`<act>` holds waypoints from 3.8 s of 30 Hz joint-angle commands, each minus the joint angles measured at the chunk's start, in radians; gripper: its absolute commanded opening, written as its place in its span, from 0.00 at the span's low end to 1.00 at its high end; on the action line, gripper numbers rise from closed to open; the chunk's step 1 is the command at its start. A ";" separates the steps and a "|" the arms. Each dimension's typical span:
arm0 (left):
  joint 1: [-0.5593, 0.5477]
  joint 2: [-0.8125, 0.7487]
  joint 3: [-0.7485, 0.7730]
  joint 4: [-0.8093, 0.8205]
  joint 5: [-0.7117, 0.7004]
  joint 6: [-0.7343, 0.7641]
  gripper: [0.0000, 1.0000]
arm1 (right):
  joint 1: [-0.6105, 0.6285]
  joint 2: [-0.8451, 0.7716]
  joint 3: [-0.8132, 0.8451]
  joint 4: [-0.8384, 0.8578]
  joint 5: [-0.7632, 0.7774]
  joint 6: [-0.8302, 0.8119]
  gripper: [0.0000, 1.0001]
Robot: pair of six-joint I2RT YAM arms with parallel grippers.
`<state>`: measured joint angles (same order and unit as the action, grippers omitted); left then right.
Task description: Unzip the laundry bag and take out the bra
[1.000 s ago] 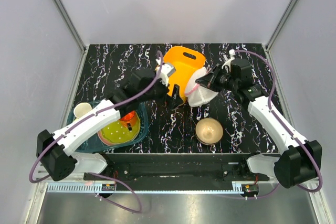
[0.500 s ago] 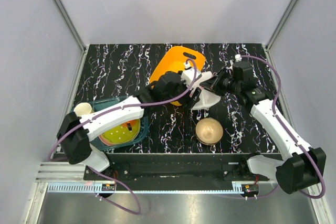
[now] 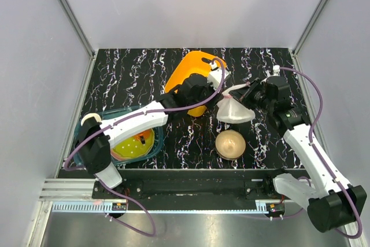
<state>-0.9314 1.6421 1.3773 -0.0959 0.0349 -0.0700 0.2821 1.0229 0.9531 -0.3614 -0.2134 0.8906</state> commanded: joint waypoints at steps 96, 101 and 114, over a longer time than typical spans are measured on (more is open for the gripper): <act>0.020 -0.246 -0.414 0.463 0.233 0.395 0.81 | -0.468 0.151 -0.160 0.588 -0.776 0.228 0.00; 0.016 -0.246 -0.394 0.354 0.341 0.507 0.75 | -0.468 0.184 -0.217 0.722 -0.805 0.330 0.00; -0.136 -0.188 -0.475 0.547 0.041 0.647 0.69 | -0.468 0.210 -0.214 0.788 -0.817 0.439 0.00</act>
<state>-1.0271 1.4380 0.9577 0.2317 0.2325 0.4992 -0.1852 1.2255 0.7200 0.3264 -0.9905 1.2671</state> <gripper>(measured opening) 0.696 0.028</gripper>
